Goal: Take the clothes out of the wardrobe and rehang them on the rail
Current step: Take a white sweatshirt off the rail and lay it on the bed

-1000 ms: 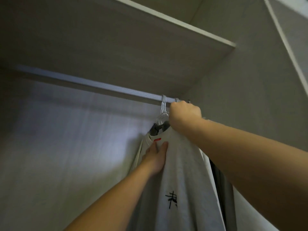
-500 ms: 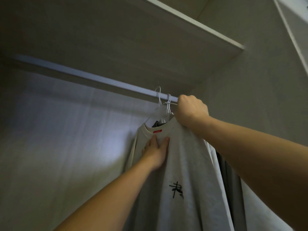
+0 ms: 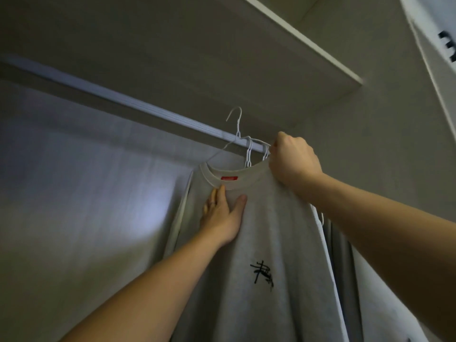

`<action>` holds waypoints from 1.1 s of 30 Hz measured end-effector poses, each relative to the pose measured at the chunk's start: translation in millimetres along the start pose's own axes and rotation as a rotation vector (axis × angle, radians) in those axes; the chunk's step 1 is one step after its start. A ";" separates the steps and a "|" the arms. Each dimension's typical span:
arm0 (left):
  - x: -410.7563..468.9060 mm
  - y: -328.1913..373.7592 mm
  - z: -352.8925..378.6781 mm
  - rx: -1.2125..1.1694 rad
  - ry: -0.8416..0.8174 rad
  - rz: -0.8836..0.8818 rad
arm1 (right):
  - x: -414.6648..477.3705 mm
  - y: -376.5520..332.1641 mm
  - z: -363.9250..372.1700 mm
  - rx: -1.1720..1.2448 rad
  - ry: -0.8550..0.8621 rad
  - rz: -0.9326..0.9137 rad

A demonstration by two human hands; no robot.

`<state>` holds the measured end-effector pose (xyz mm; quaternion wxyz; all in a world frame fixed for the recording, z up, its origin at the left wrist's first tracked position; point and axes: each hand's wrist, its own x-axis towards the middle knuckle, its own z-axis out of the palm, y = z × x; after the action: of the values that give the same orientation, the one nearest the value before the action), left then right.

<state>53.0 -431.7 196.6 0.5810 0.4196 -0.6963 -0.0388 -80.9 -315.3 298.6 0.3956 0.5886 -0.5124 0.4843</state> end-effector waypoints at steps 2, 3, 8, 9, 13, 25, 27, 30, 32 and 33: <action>-5.2 2.3 -2.7 0.015 0.026 0.026 | -2.7 6.6 -5.1 -0.004 0.028 -0.009; -8.1 4.0 -5.0 0.028 0.058 0.049 | -4.7 12.3 -9.2 -0.010 0.045 -0.025; -19.9 20.1 -16.4 0.091 0.234 0.169 | -26.7 49.8 -51.7 -0.063 0.125 -0.132; -21.9 25.5 -17.8 0.101 0.271 0.201 | -33.7 56.7 -64.4 -0.079 0.139 -0.150; -29.6 53.6 -18.2 0.122 0.389 0.318 | -64.8 82.8 -122.7 -0.183 0.184 -0.223; -100.4 221.2 52.7 -0.155 0.453 0.560 | -158.1 167.8 -347.3 -0.550 0.182 -0.213; -125.6 254.9 73.1 -0.253 0.408 0.592 | -176.6 181.0 -391.2 -0.595 0.152 -0.198; -171.1 302.8 107.0 -0.368 0.359 0.619 | -207.1 198.7 -455.6 -0.660 0.098 -0.166; -204.4 333.8 128.3 -0.449 0.311 0.616 | -228.5 210.5 -496.3 -0.683 0.063 -0.120; -221.3 349.5 138.9 -0.495 0.284 0.614 | -239.5 216.4 -516.3 -0.688 0.041 -0.097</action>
<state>-258.4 -127.2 169.4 0.7392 0.0414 -0.6716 0.0283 -380.7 199.0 170.8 0.6036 0.4344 -0.6092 0.2755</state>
